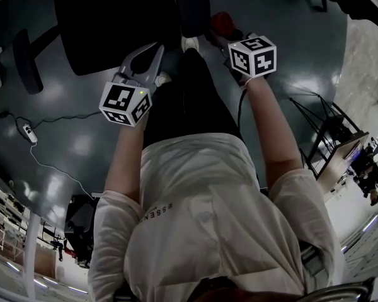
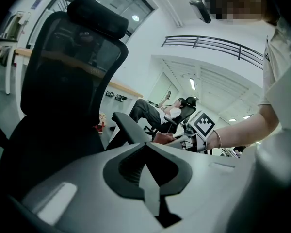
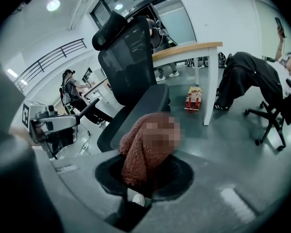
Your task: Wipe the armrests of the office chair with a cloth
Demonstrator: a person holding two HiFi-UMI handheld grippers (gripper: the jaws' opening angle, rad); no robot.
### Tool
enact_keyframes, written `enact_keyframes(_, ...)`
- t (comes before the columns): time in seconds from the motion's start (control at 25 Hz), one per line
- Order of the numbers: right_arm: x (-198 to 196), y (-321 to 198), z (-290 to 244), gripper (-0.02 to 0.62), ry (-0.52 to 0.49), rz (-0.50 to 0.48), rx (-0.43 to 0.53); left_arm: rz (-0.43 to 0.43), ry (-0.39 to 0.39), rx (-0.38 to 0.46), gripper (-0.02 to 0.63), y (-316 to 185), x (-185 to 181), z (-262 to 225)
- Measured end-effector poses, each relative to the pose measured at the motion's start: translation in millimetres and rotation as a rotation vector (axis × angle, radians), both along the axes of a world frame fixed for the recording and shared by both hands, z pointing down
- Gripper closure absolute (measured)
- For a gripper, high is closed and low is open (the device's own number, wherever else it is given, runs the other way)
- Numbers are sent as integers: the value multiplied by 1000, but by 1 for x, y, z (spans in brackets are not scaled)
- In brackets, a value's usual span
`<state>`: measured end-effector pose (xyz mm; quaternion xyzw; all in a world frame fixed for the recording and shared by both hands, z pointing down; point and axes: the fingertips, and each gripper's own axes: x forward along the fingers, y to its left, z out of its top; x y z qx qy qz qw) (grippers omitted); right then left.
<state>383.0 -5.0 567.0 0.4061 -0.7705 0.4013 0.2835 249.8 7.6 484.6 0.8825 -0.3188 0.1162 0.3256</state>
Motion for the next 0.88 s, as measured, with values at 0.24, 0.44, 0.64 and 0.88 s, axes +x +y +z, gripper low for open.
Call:
enact_keyframes(0.24, -13, 31, 2, 546, -3, 41, -5, -7, 17, 10, 589, 28, -15, -2)
enact_keyframes(0.44, -42, 40, 1, 546, 5, 31, 16, -30, 24, 8, 589, 42, -33, -2)
enact_keyframes(0.64, -64, 41, -5, 546, 21, 23, 2, -72, 22, 16, 589, 48, -57, -8)
enact_keyframes(0.88, -123, 37, -17, 546, -38, -89, 62, -135, 17, 9, 589, 48, -91, -8)
